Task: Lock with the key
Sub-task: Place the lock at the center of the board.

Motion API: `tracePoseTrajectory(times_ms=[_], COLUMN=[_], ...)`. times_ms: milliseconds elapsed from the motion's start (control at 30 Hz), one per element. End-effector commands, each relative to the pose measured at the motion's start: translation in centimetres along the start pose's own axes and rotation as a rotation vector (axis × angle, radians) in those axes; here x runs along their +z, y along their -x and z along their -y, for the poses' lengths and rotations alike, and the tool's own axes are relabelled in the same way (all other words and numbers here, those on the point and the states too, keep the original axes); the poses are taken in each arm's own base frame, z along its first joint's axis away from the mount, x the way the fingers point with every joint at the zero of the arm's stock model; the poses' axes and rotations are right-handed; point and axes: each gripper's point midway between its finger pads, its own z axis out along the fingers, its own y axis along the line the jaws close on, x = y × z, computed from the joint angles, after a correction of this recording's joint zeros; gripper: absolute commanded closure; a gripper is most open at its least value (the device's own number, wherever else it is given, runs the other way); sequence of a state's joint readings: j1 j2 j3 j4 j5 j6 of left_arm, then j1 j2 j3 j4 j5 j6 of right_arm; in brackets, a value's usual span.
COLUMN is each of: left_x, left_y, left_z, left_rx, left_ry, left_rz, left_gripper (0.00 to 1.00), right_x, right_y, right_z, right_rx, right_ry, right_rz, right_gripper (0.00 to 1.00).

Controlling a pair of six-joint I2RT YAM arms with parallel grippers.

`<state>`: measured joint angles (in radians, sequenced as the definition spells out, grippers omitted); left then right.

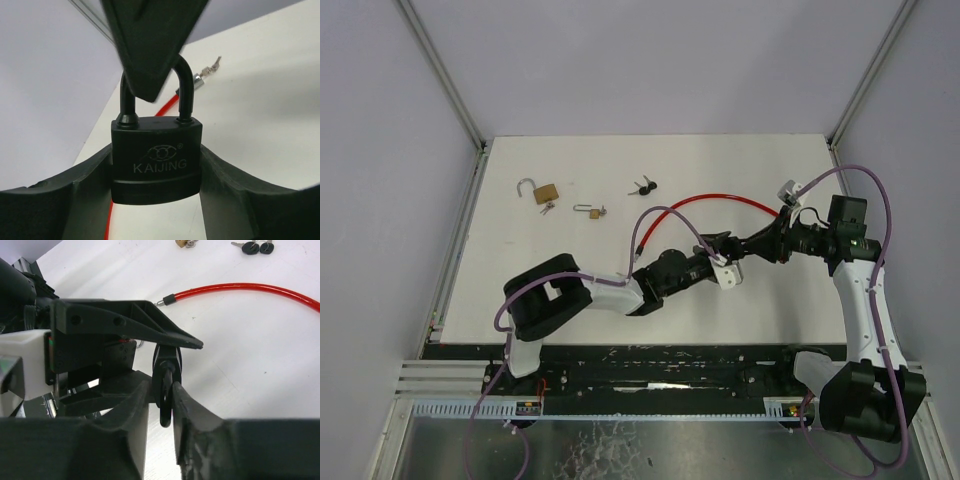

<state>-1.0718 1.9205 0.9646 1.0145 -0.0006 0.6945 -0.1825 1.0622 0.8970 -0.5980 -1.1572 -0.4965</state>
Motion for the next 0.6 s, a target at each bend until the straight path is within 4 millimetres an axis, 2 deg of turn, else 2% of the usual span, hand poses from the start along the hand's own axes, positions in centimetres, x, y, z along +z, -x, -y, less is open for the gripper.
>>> tracePoseTrajectory(times_ms=[0, 100, 167, 233, 400, 567], left_x=[0.4, 0.6, 0.7, 0.9, 1.3, 1.6], left_y=[0.9, 0.6, -0.1, -0.6, -2.5, -6.0], left_z=[-0.7, -0.9, -1.2, -1.8, -4.1, -6.4], left_rx=[-0.002, -0.032, -0.069, -0.114, -0.327, -0.615], left_ry=[0.023, 0.025, 0.031, 0.037, 0.080, 0.118], left_rz=[0.017, -0.006, -0.037, -0.061, -0.137, -0.251], left_gripper=[0.94, 0.98, 0.99, 1.00, 1.00, 1.00], right_x=[-0.1, -0.3, -0.5, -0.6, -0.9, -1.3], right_y=[1.8, 1.9, 2.1, 2.2, 2.3, 2.2], right_z=[-0.8, -0.8, -0.8, -0.6, 0.5, 1.4], right_rx=[-0.054, -0.058, -0.073, -0.084, -0.082, -0.077], right_ry=[0.044, 0.032, 0.019, -0.003, -0.075, -0.134], right_rz=[0.059, 0.053, 0.047, 0.041, 0.032, 0.032], right_gripper=[0.61, 0.36, 0.26, 0.22, 0.21, 0.20])
